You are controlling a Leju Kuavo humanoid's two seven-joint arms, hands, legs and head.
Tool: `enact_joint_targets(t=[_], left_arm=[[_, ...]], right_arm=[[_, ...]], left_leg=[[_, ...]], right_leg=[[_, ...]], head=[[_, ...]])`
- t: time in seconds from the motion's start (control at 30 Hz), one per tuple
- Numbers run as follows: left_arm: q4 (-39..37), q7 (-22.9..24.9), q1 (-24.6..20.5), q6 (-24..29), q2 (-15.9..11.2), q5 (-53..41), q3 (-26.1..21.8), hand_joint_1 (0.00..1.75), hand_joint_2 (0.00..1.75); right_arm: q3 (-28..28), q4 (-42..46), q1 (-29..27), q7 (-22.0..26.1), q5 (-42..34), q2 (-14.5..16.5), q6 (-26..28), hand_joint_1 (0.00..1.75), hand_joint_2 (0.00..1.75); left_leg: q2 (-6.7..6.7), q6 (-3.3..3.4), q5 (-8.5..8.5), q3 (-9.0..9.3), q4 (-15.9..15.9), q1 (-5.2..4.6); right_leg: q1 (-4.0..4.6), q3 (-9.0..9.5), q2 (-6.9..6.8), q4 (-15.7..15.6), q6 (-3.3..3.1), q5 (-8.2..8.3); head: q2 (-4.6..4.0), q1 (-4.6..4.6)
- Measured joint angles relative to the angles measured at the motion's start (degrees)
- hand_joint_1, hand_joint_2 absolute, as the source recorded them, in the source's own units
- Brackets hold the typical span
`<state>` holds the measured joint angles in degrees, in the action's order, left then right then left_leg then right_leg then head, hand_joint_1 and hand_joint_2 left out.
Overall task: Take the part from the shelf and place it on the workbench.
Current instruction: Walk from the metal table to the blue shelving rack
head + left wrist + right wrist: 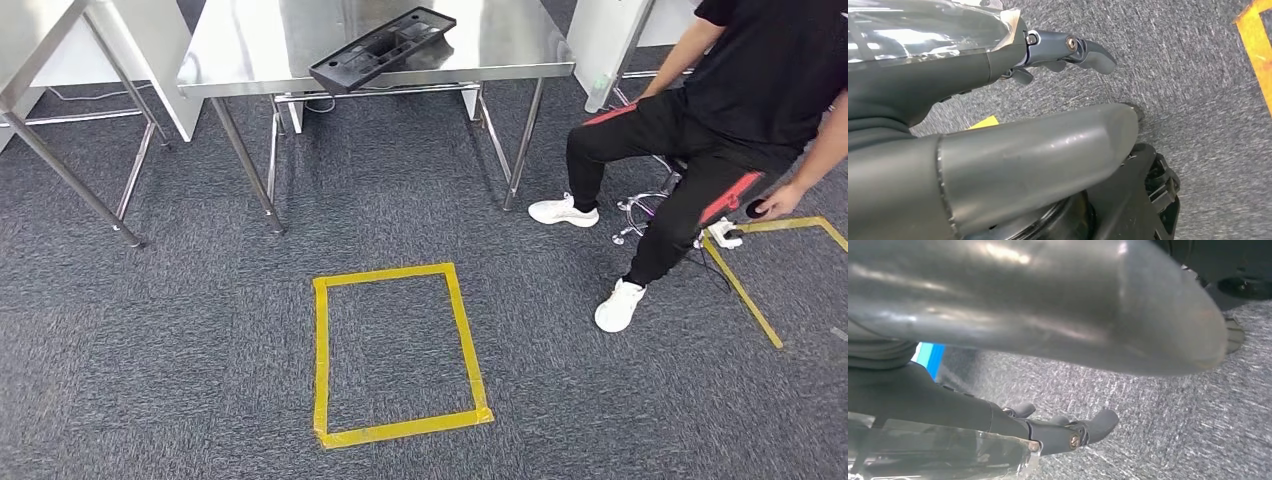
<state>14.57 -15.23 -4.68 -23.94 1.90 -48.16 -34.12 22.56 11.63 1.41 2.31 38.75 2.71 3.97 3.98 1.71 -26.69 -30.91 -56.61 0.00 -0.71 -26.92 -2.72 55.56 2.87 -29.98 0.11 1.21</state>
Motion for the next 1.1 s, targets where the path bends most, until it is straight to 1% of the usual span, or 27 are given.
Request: enact_joint_targets(t=[0.03, 0.07, 0.1, 0.13, 0.17, 0.23, 0.27, 0.3, 0.33, 0.37, 0.43, 0.5, 0.53, 0.6, 0.63, 0.67, 0.73, 0.77, 0.8, 0.83, 0.87, 0.9, 0.93, 0.97, 1.0, 1.03, 1.1], left_arm=[[0.01, 0.05, -0.05, -0.01, -0.01, -0.02, 0.0, 0.0, 0.0], [0.01, 0.09, -0.1, -0.01, -0.01, -0.02, 0.0, 0.0, 0.0], [0.01, 0.11, -0.17, -0.01, -0.02, -0.02, 0.01, 0.0, 0.0], [0.01, 0.14, -0.2, -0.01, -0.02, -0.04, 0.01, 0.0, 0.0], [0.01, 0.14, -0.2, -0.03, -0.02, -0.09, 0.01, 0.0, 0.0], [0.01, 0.16, -0.1, -0.07, -0.02, -0.25, 0.01, 0.0, 0.0], [0.01, 0.18, -0.04, -0.09, -0.02, -0.32, 0.01, 0.0, 0.0], [0.01, 0.2, -0.01, -0.08, -0.02, -0.36, 0.01, 0.0, 0.0], [0.01, 0.21, 0.0, -0.08, -0.02, -0.37, 0.01, 0.0, 0.0], [0.01, 0.21, 0.0, -0.08, -0.03, -0.37, 0.01, 0.0, 0.0], [0.01, 0.21, 0.0, -0.08, -0.09, -0.37, 0.0, 0.0, 0.0], [0.01, 0.22, 0.01, -0.08, -0.2, -0.4, 0.0, 0.0, 0.0], [0.01, 0.23, 0.01, -0.08, -0.24, -0.43, 0.01, 0.0, 0.0], [0.01, 0.25, -0.04, -0.07, -0.16, -0.45, 0.01, 0.0, 0.0], [0.01, 0.26, -0.06, -0.05, -0.1, -0.45, 0.01, 0.0, 0.0], [0.01, 0.27, -0.05, -0.02, -0.05, -0.45, 0.01, 0.0, 0.0], [0.01, 0.3, 0.11, 0.04, -0.04, -0.47, 0.01, 0.0, 0.0], [0.01, 0.32, 0.22, 0.06, -0.05, -0.49, 0.01, 0.0, 0.0], [0.01, 0.34, 0.32, 0.06, -0.03, -0.54, 0.01, 0.0, 0.0], [0.01, 0.37, 0.39, 0.06, 0.02, -0.61, 0.01, 0.0, 0.0], [0.01, 0.38, 0.42, 0.05, 0.09, -0.67, 0.01, 0.0, 0.0], [0.01, 0.38, 0.45, 0.05, 0.18, -0.73, 0.02, 0.0, 0.0], [0.01, 0.36, 0.5, 0.05, 0.21, -0.8, 0.02, 0.0, 0.0], [-0.01, 0.3, 0.6, 0.05, 0.25, -0.86, 0.03, 0.0, 0.0], [-0.02, 0.24, 0.69, 0.05, 0.24, -0.93, 0.04, 0.0, 0.0], [-0.03, 0.16, 0.78, 0.05, 0.24, -1.01, 0.08, 0.0, 0.0], [-0.04, 0.03, 0.84, 0.05, 0.31, -1.13, 0.19, 0.0, 0.0]], right_arm=[[0.04, 0.0, -0.05, -0.03, 0.01, 0.02, -0.01, 0.0, 0.0], [0.09, 0.0, -0.21, -0.05, 0.01, 0.03, -0.01, 0.0, 0.0], [0.13, 0.0, -0.36, -0.07, 0.02, 0.07, -0.02, 0.0, 0.0], [0.16, 0.0, -0.46, -0.09, 0.02, 0.08, -0.02, 0.0, 0.0], [0.18, 0.0, -0.49, -0.1, 0.03, 0.1, -0.03, 0.0, 0.0], [0.2, 0.0, -0.47, -0.13, 0.03, 0.11, -0.03, 0.0, 0.0], [0.2, 0.0, -0.48, -0.13, 0.03, 0.13, -0.03, 0.0, 0.0], [0.21, 0.0, -0.52, -0.13, 0.03, 0.14, -0.03, 0.0, 0.0], [0.22, 0.0, -0.56, -0.13, 0.03, 0.14, -0.03, 0.0, 0.0], [0.23, 0.0, -0.58, -0.13, 0.03, 0.15, -0.03, 0.0, 0.0], [0.23, 0.0, -0.53, -0.13, 0.03, 0.26, -0.03, 0.0, 0.0], [0.23, 0.0, -0.33, -0.12, 0.03, 0.39, -0.03, 0.0, 0.0], [0.23, 0.0, -0.28, -0.11, 0.07, 0.43, -0.03, 0.0, 0.0], [0.25, 0.0, -0.4, -0.1, 0.16, 0.38, -0.03, 0.0, 0.0], [0.26, 0.0, -0.45, -0.1, 0.22, 0.36, -0.04, 0.0, 0.0], [0.27, 0.0, -0.48, -0.1, 0.26, 0.35, -0.05, 0.0, 0.0], [0.28, 0.0, -0.45, -0.1, 0.33, 0.36, -0.09, 0.0, 0.0], [0.28, 0.0, -0.49, -0.1, 0.36, 0.36, -0.11, 0.0, 0.0], [0.28, 0.0, -0.57, -0.1, 0.39, 0.34, -0.11, 0.0, 0.0], [0.28, 0.0, -0.68, -0.1, 0.44, 0.31, -0.12, 0.0, 0.0], [0.28, 0.0, -0.79, -0.1, 0.51, 0.26, -0.09, 0.0, 0.0], [0.28, 0.0, -0.89, -0.1, 0.6, 0.2, -0.06, 0.0, 0.0], [0.28, 0.0, -0.92, -0.09, 0.69, 0.17, -0.03, 0.0, 0.0], [0.28, 0.0, -0.93, -0.08, 0.76, 0.14, 0.0, 0.0, 0.0], [0.28, 0.0, -0.98, -0.07, 0.81, 0.13, 0.01, 0.0, 0.0], [0.28, -0.01, -1.09, -0.07, 0.83, 0.13, 0.0, 0.0, 0.0], [0.3, -0.06, -1.45, -0.07, 0.8, 0.08, -0.01, 0.0, 0.0]], left_leg=[[0.43, -0.28, 0.15, -0.03, -0.03, -0.05], [0.66, -0.59, 0.25, -0.05, -0.03, 0.03], [0.27, -0.94, -0.02, -0.17, -0.34, 0.18], [-0.6, -1.3, -1.0, -0.62, -1.39, 0.36], [-1.73, -1.59, -2.74, -1.55, -3.55, 0.51], [-3.51, -1.92, -7.38, -4.5, -10.83, 0.66], [-3.78, -1.97, -8.95, -5.85, -14.31, 0.67], [-3.88, -1.96, -9.4, -6.46, -16.25, 0.68], [-3.96, -1.87, -8.66, -6.05, -16.04, 0.68], [-4.2, -1.7, -7.01, -4.61, -13.67, 0.7], [-6.33, -1.16, -3.47, -0.48, -6.09, 0.77], [-8.24, -0.8, -2.34, 1.73, -1.4, 0.76], [-8.35, -0.66, -2.47, 1.83, -0.85, 0.63], [-7.06, -0.09, -1.97, 1.69, -0.29, 0.49], [-6.38, 0.32, -1.61, 1.62, 0.05, 0.53], [-5.59, 0.69, -1.25, 1.51, 0.41, 0.64], [-3.93, 1.03, -0.91, 1.15, 0.62, 0.64], [-3.04, 1.04, -0.83, 0.94, 0.59, 0.6], [-2.19, 0.98, -0.76, 0.76, 0.56, 0.58], [-1.36, 0.91, -0.7, 0.62, 0.54, 0.58], [-0.61, 0.82, -0.65, 0.56, 0.52, 0.61], [0.08, 0.69, -0.62, 0.58, 0.5, 0.64], [0.71, 0.45, -0.65, 0.65, 0.44, 0.51], [1.27, 0.13, -0.71, 0.74, 0.36, 0.37], [1.78, -0.23, -0.75, 0.86, 0.28, 0.22], [2.27, -0.58, -0.8, 0.95, 0.21, 0.09], [2.92, -1.23, -0.91, 1.13, 0.12, 0.3]], right_leg=[[0.2, -0.25, 0.42, -0.15, -0.48, 0.14], [0.03, -0.44, 0.89, -0.11, -0.99, 0.39], [-0.14, -0.55, 1.24, -0.12, -1.41, 0.65], [-0.34, -0.73, 1.54, -0.16, -1.97, 0.99], [-0.52, -0.88, 1.83, -0.22, -2.49, 1.34], [-0.4, -1.51, 2.53, -0.16, -3.19, 1.96], [-0.29, -1.8, 3.02, -0.08, -3.31, 2.22], [-0.2, -2.15, 3.59, 0.05, -3.31, 2.46], [-0.17, -2.41, 4.19, 0.21, -3.22, 2.64], [-0.16, -2.61, 4.82, 0.41, -3.15, 2.74], [-0.01, -3.0, 6.03, 0.92, -2.96, 2.83], [0.13, -3.73, 7.18, 1.38, -2.49, 3.09], [0.15, -4.19, 7.75, 1.46, -2.09, 3.34], [0.06, -5.21, 8.46, 1.6, -1.25, 3.71], [0.12, -5.87, 7.82, 2.37, -1.07, 3.28], [0.17, -6.98, 6.72, 4.25, -1.08, 2.18], [0.08, -10.26, 4.27, 11.16, -1.33, -1.41], [-0.03, -11.91, 3.77, 14.93, -1.26, -2.99], [-0.11, -12.79, 3.52, 17.44, -1.01, -3.88], [-0.23, -12.52, 3.3, 17.83, -0.56, -3.89], [-0.37, -10.97, 2.95, 15.78, 0.02, -3.05], [-0.55, -8.44, 2.19, 11.83, 0.61, -1.74], [-0.66, -5.69, 0.87, 7.18, 1.01, -0.46], [-0.61, -3.61, -0.14, 3.55, 1.04, 0.6], [-0.52, -2.47, -0.8, 1.34, 0.8, 1.22], [-0.38, -2.26, -0.93, 0.58, 0.43, 1.47], [-0.49, -2.62, 0.22, 0.73, -0.41, 1.77]], head=[[0.0, -0.02], [0.0, -0.06], [0.0, -0.06], [0.0, -0.08], [0.0, -0.1], [0.0, -0.15], [0.0, -0.15], [0.0, -0.16], [0.0, -0.16], [0.0, -0.16], [0.0, -0.15], [0.0, -0.12], [0.0, -0.12], [0.0, -0.13], [0.0, -0.05], [0.0, 0.13], [0.0, 0.49], [0.0, 0.58], [0.0, 0.59], [0.0, 0.61], [0.0, 0.62], [0.0, 0.63], [0.0, 0.65], [0.0, 0.65], [0.0, 0.57], [0.0, 0.51], [0.0, 0.34]])
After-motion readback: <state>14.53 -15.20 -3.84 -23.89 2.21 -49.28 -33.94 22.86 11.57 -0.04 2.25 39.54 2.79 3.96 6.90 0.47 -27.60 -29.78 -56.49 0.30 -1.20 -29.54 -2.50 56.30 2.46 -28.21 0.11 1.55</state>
